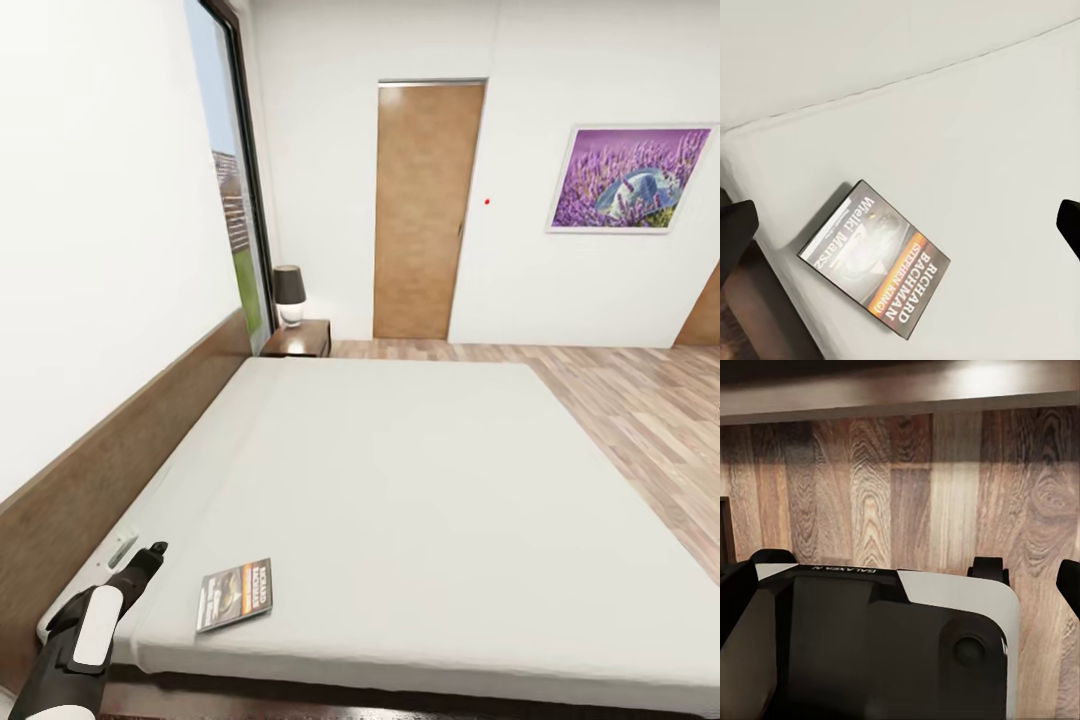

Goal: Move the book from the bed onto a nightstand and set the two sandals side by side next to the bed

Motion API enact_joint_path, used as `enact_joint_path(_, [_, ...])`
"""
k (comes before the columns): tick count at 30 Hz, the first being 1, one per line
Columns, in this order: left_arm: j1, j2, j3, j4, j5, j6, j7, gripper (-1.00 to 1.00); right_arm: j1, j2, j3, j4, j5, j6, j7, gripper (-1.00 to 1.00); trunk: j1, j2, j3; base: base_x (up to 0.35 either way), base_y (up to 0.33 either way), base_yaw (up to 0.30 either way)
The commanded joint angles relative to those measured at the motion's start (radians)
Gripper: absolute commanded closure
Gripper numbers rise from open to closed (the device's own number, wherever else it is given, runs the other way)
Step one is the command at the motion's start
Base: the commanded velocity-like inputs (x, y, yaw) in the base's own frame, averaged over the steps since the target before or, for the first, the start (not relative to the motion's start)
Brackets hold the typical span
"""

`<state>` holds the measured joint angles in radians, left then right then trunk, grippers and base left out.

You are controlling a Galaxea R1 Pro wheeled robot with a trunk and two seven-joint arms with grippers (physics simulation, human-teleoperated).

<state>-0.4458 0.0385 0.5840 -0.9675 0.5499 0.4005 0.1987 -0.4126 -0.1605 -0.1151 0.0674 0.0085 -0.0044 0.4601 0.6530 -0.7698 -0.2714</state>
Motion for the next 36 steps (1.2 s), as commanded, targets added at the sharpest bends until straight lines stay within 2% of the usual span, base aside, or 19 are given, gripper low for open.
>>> enact_joint_path(1, [-0.001, 0.0, 0.0, -0.002, 0.011, 0.004, 0.007, -1.0, -0.002, -0.001, -0.008, 0.003, 0.001, 0.0, 0.003, -1.0, 0.0, -0.001, -0.003, 0.0, 0.0, -0.063])
enact_joint_path(36, [-0.001, -0.001, -0.001, -0.001, 0.011, 0.006, 0.006, -1.0, -0.002, -0.001, -0.008, 0.003, 0.002, 0.0, 0.003, -1.0, 0.0, -0.001, -0.059, 0.0, 0.0, -0.019])
